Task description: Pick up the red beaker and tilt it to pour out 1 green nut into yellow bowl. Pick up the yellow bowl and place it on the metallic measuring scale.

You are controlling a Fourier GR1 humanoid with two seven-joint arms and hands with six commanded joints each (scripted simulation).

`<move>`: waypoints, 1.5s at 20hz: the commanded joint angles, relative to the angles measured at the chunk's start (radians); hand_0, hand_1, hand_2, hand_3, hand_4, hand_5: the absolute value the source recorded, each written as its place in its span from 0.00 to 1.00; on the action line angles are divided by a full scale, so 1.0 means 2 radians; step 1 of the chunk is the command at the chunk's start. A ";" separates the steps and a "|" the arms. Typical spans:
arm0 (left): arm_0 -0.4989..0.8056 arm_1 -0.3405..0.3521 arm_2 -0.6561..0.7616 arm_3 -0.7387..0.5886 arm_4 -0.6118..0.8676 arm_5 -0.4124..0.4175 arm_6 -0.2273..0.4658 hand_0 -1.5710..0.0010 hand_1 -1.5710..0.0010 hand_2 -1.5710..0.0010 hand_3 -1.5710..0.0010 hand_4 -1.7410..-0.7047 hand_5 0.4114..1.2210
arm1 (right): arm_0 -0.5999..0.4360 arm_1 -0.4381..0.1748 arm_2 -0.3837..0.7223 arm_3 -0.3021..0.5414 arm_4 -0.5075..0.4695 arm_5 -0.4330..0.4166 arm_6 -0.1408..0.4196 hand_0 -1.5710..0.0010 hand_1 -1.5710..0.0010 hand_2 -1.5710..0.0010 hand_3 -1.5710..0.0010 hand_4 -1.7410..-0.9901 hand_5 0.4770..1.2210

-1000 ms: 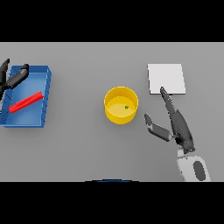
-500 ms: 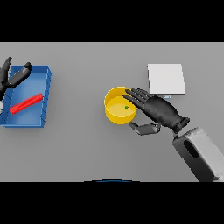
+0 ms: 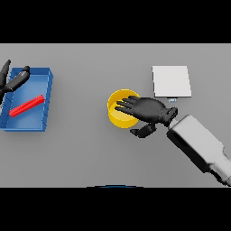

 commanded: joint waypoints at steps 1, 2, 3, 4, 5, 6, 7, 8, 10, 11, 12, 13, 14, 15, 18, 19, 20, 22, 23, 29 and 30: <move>0.003 0.002 0.001 -0.003 0.002 -0.002 -0.005 1.00 1.00 1.00 1.00 0.98 0.34 | -0.008 0.000 0.006 0.006 0.004 0.006 -0.005 1.00 1.00 1.00 1.00 0.69 0.30; 0.002 0.001 0.002 -0.003 0.003 0.000 -0.002 1.00 1.00 1.00 1.00 0.98 0.34 | -0.017 0.004 0.012 0.016 0.009 0.009 -0.002 1.00 1.00 1.00 1.00 0.69 0.30; 0.004 0.001 0.001 -0.003 0.002 0.002 -0.002 1.00 1.00 1.00 1.00 0.98 0.34 | -0.026 0.008 0.016 0.032 0.013 0.011 -0.001 1.00 1.00 1.00 1.00 0.68 0.30; 0.004 0.003 0.004 -0.002 0.004 0.000 -0.004 1.00 1.00 1.00 1.00 0.98 0.34 | -0.032 0.011 0.020 0.044 0.015 0.013 -0.002 1.00 1.00 1.00 1.00 0.67 0.31; 0.001 0.003 0.003 0.002 0.003 -0.003 0.000 1.00 1.00 1.00 1.00 0.98 0.34 | -0.037 0.010 0.025 0.052 0.019 0.015 -0.007 1.00 1.00 1.00 1.00 0.65 0.31; -0.002 -0.001 0.003 0.009 0.002 -0.005 -0.001 1.00 1.00 1.00 1.00 0.98 0.34 | -0.047 0.017 0.032 0.068 0.025 0.016 -0.004 1.00 1.00 1.00 1.00 0.64 0.32; 0.000 0.004 0.005 0.005 0.004 -0.004 -0.003 1.00 1.00 1.00 1.00 0.98 0.34 | -0.054 0.020 0.036 0.074 0.027 0.023 -0.003 1.00 1.00 1.00 1.00 0.63 0.33; 0.002 0.006 0.006 0.003 0.006 -0.006 -0.004 1.00 1.00 1.00 1.00 0.98 0.33 | -0.059 0.024 0.041 0.083 0.029 0.030 -0.002 1.00 1.00 1.00 1.00 0.63 0.34; 0.004 0.004 0.005 0.003 0.005 -0.009 -0.013 1.00 1.00 1.00 1.00 0.99 0.34 | -0.060 0.023 0.044 0.081 0.027 0.040 -0.009 1.00 1.00 1.00 1.00 0.61 0.35; 0.007 0.006 0.006 -0.001 0.007 -0.006 -0.012 1.00 1.00 1.00 1.00 0.99 0.34 | -0.062 0.028 0.046 0.084 0.028 0.044 -0.001 1.00 1.00 1.00 1.00 0.60 0.36; 0.009 0.006 0.008 -0.006 0.009 -0.002 -0.013 1.00 1.00 1.00 1.00 0.99 0.34 | -0.064 0.034 0.044 0.091 0.026 0.043 0.003 1.00 1.00 1.00 1.00 0.59 0.37; 0.010 0.008 0.008 -0.009 0.010 -0.001 -0.012 1.00 1.00 1.00 1.00 0.99 0.34 | -0.064 0.037 0.042 0.093 0.024 0.046 0.009 1.00 1.00 1.00 1.00 0.58 0.38; 0.006 0.006 0.008 -0.003 0.009 -0.003 -0.011 1.00 1.00 1.00 1.00 0.99 0.34 | -0.066 0.041 0.036 0.097 0.020 0.051 0.019 1.00 1.00 1.00 0.99 0.56 0.42; 0.007 0.006 0.006 -0.006 0.007 0.001 -0.009 1.00 1.00 1.00 1.00 0.99 0.34 | -0.063 0.041 0.035 0.098 0.017 0.053 0.017 1.00 0.99 0.99 0.97 0.54 0.45; 0.009 0.007 0.011 0.001 0.012 -0.006 -0.014 1.00 1.00 1.00 1.00 0.99 0.35 | -0.066 0.041 0.040 0.101 0.022 0.057 0.012 0.65 0.70 0.80 0.83 0.43 0.63; 0.004 0.004 0.010 0.004 0.010 -0.009 -0.014 1.00 1.00 1.00 1.00 0.99 0.35 | -0.066 0.038 0.044 0.103 0.026 0.050 0.002 0.52 0.56 0.70 0.78 0.38 0.70; 0.004 0.010 0.011 -0.003 0.010 -0.007 -0.013 1.00 1.00 1.00 1.00 0.99 0.35 | -0.063 0.035 0.044 0.101 0.022 0.050 -0.005 0.42 0.45 0.56 0.71 0.31 0.76; 0.007 0.010 0.011 -0.005 0.009 -0.004 -0.018 1.00 1.00 1.00 1.00 0.98 0.35 | -0.062 0.034 0.042 0.095 0.019 0.053 -0.007 0.27 0.29 0.36 0.54 0.21 0.85; 0.005 0.012 0.013 -0.008 0.012 -0.003 -0.013 1.00 1.00 1.00 1.00 0.98 0.35 | -0.065 0.035 0.041 0.093 0.018 0.054 -0.003 0.21 0.23 0.29 0.47 0.17 0.88; 0.007 0.017 0.008 -0.013 0.011 -0.012 -0.008 1.00 1.00 1.00 1.00 0.99 0.35 | -0.059 0.027 0.042 0.088 0.017 0.032 -0.009 0.06 0.06 0.18 0.22 0.04 0.97; 0.010 0.018 0.007 -0.016 0.009 -0.009 -0.011 1.00 1.00 1.00 1.00 0.99 0.35 | -0.064 0.029 0.037 0.087 0.013 0.038 -0.003 0.04 0.05 0.17 0.20 0.04 0.97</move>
